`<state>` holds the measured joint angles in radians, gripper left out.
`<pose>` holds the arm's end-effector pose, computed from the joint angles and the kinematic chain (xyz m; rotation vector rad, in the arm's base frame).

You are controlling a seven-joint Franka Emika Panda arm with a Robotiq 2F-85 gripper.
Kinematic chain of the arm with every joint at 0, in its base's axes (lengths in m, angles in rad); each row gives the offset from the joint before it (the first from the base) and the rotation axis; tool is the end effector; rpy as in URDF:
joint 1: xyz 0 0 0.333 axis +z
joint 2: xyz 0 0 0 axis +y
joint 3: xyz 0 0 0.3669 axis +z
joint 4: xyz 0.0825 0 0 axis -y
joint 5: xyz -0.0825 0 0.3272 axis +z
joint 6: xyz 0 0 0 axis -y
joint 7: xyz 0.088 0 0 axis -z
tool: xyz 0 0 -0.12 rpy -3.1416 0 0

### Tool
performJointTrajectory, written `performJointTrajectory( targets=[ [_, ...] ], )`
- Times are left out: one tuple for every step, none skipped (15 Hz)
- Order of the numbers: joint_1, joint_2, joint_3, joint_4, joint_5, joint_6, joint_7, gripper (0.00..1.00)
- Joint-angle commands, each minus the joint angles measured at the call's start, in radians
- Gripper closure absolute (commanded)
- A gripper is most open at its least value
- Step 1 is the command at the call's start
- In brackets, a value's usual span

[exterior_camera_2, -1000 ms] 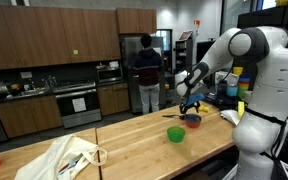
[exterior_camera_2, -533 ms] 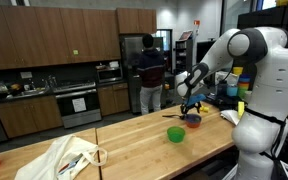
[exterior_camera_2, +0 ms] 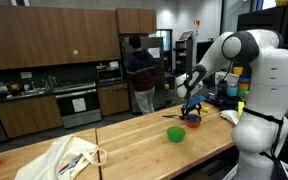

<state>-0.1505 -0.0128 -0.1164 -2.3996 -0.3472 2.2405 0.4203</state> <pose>0.4144 -0.1273 0.3891 2.7994 -0.6412 -0.1801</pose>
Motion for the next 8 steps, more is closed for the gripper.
performJointTrajectory(
  targets=[
    [0.001, 0.025, -0.011, 0.032, 0.01, -0.013, -0.02, 0.0],
    [0.001, 0.029, -0.012, 0.035, 0.01, -0.013, -0.019, 0.0],
    [0.002, 0.034, -0.013, 0.038, 0.008, -0.014, -0.018, 0.0],
    [0.002, 0.039, -0.014, 0.041, 0.006, -0.013, -0.015, 0.0],
    [0.003, 0.04, -0.015, 0.04, -0.001, -0.009, -0.01, 0.0],
    [0.004, 0.039, -0.016, 0.034, -0.012, -0.002, -0.001, 0.0],
    [0.005, 0.036, -0.016, 0.029, -0.019, 0.003, 0.001, 0.0],
    [0.006, 0.03, -0.015, 0.021, -0.023, 0.007, 0.001, 0.0]
  ],
)
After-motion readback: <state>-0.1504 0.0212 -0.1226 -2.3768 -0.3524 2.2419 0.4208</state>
